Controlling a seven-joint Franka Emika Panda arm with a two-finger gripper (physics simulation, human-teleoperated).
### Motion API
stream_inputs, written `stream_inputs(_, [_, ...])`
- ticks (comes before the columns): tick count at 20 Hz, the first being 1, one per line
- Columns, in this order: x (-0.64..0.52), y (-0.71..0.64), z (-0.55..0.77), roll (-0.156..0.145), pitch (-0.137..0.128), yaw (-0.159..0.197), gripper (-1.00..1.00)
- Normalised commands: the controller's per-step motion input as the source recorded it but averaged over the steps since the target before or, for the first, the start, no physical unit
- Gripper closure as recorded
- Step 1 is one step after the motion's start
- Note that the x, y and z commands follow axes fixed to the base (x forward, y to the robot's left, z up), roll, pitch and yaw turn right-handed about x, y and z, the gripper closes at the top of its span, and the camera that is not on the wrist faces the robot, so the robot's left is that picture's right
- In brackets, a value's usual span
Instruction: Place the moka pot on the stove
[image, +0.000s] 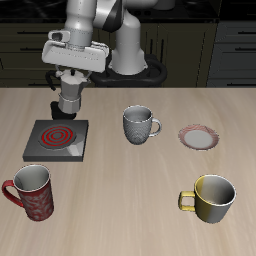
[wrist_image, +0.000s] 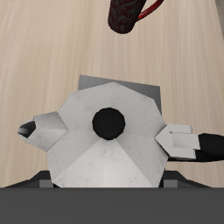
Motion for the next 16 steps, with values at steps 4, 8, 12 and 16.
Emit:
stream_inputs(4, [-0.15,-0.29,-0.14,-0.050,0.010,-0.041,1.00])
stream_inputs(8, [-0.09,-0.23,-0.14,-0.047,0.017,-0.046,1.00])
stream_inputs(12, [-0.01,-0.06,-0.15,-0.021,0.017,-0.014,1.00])
stream_inputs(16, [0.00,0.00,-0.11,0.001,0.016,-0.016,1.00])
